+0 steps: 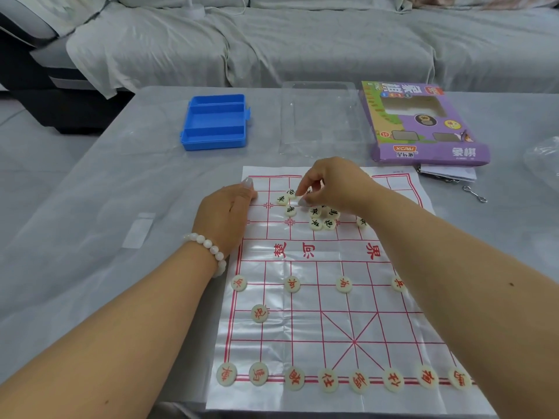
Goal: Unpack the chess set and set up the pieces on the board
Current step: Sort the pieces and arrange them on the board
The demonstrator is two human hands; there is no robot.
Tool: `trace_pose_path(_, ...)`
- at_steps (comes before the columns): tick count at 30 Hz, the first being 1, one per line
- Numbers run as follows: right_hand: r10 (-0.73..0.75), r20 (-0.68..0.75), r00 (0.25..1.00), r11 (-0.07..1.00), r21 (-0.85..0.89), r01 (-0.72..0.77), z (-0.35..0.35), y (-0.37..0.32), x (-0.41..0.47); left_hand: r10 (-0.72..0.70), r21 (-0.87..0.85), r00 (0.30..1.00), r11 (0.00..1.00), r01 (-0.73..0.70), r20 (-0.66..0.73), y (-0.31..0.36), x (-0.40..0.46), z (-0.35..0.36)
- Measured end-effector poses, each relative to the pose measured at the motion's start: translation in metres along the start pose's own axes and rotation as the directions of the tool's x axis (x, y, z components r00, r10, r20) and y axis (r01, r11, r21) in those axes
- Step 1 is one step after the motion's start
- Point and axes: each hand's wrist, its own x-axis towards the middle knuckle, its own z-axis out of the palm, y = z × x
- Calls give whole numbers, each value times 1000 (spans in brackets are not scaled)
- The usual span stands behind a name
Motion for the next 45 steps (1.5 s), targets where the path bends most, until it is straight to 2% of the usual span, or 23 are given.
trace_pose_path(6, -16, 50, 999, 1000, -10, 16, 6, -4, -3, -1, 41, 1000, 999, 1, 9, 1, -1, -1)
trace_pose_path(11, -53, 18, 998, 993, -103, 54, 14, -10, -2, -24, 50, 1000, 998, 24, 3, 2, 0, 0)
trace_pose_path(14, -56, -33, 998, 997, -49, 54, 9, -8, -2, -35, 34, 999, 999, 35, 18, 3, -1, 0)
trace_pose_path(17, -4, -180, 984, 1000, 23, 8, 0, -1, 12, -38, 19, 999, 999, 38, 23, 3, -1, 0)
trace_pose_path(19, 35, -242, 970, 999, -5, -37, 1, 1, 27, -42, 21, 999, 999, 41, 28, 1, 0, 0)
trace_pose_path(25, 113, -208, 972, 979, -142, -144, 17, -1, 52, -35, 9, 999, 999, 35, 28, 0, 1, 1)
trace_pose_path(31, 127, -198, 972, 981, -118, -152, 14, 1, 50, 17, -5, 1000, 1000, -17, 14, -1, 0, -1)
trace_pose_path(41, 164, -281, 946, 985, 98, -142, -24, 29, 13, -2, -9, 1000, 1000, 2, 8, 0, -2, -1)
trace_pose_path(45, 171, -231, 958, 983, 99, -152, -20, 31, 6, -8, -15, 1000, 1000, 8, 2, 1, -2, -1)
